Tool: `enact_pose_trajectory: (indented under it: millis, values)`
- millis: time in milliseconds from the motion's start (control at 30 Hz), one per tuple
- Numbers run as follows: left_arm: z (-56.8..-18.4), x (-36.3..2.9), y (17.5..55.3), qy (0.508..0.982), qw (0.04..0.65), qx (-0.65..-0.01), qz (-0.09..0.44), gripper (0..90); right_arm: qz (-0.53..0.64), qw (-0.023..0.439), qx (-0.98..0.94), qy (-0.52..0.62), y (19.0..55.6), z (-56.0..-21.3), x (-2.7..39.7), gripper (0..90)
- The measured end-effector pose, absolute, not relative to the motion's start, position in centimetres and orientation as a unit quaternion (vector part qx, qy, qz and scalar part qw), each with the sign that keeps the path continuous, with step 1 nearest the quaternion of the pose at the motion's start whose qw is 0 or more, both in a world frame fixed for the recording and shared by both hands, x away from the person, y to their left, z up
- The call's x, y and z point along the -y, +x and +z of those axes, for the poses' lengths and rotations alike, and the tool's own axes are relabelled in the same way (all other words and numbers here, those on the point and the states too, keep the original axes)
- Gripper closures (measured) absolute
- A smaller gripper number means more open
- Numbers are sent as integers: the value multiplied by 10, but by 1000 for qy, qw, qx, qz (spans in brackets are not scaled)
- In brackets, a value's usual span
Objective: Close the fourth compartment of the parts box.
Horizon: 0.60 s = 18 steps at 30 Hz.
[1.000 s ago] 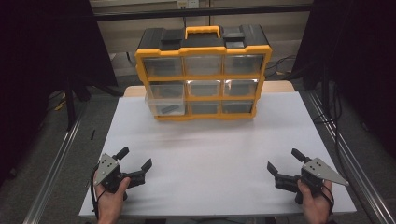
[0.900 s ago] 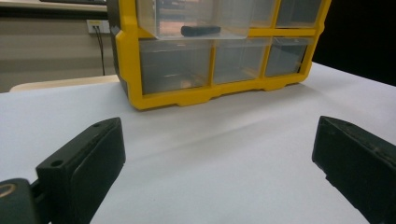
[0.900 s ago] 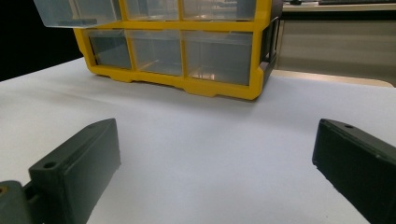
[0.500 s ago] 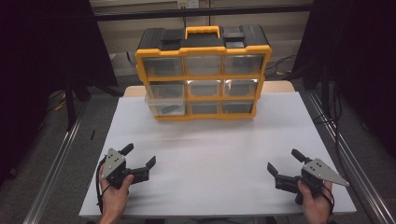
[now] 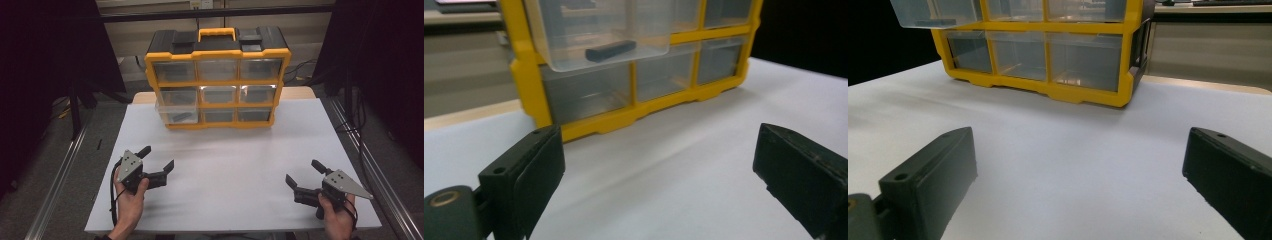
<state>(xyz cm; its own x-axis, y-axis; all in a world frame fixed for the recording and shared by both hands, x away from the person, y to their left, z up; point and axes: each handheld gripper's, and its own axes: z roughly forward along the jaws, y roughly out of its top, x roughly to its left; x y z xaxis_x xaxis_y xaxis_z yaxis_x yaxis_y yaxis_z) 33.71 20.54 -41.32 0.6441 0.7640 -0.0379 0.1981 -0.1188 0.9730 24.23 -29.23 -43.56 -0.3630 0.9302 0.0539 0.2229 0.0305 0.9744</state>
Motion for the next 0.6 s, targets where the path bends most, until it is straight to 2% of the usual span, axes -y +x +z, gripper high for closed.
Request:
enact_pose_trajectory:
  millis: [600]
  values:
    - [-411, -183, 357, 702, 596, -294, 255, 30, 528, 335, -634, 455, 243, -436, 292, 4]
